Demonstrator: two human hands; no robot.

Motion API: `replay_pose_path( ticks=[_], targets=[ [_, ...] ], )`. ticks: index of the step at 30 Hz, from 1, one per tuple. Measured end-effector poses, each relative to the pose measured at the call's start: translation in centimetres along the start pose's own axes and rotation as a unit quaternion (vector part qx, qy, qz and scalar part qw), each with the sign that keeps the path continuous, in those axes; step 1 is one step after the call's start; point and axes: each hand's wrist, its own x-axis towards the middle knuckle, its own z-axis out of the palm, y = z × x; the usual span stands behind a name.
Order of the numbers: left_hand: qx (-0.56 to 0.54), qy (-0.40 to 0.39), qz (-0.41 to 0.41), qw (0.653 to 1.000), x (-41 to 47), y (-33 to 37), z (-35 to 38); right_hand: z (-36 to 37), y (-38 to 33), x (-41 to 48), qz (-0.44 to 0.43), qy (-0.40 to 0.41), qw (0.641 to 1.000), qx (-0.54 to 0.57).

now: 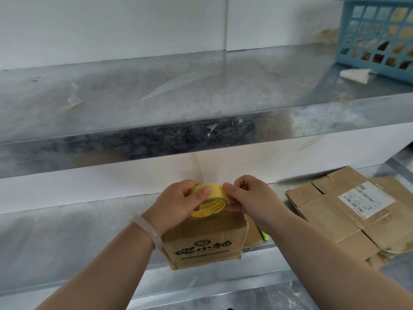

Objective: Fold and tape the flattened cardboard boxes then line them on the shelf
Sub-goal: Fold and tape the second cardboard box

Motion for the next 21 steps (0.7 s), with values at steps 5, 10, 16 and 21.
replay_pose_path(
  ticks=[5, 10, 16, 21],
  targets=[
    [-0.081, -0.036, 0.02, 0.996, -0.9, -1.7, -0.4, -0.7, 0.5, 0.4, -0.017, 0.046, 0.998, -0.033],
    [-0.065, 0.031, 0.062, 0.995, -0.7, -1.3, -0.6, -0.5, 0.9, 0.1, -0.061, 0.092, 0.985, -0.129],
    [0.066, 0.053, 0.06, 0.995, -0.5, -1.5, -1.1, -0.7, 1.1, 0.0, -0.06, 0.1, 0.989, -0.094],
    [0.133, 0.048, 0.052, 0.989, -0.5, -1.2, -1.1, -1.3, 1.3, 0.1, -0.046, 0.105, 0.993, -0.012]
  ],
)
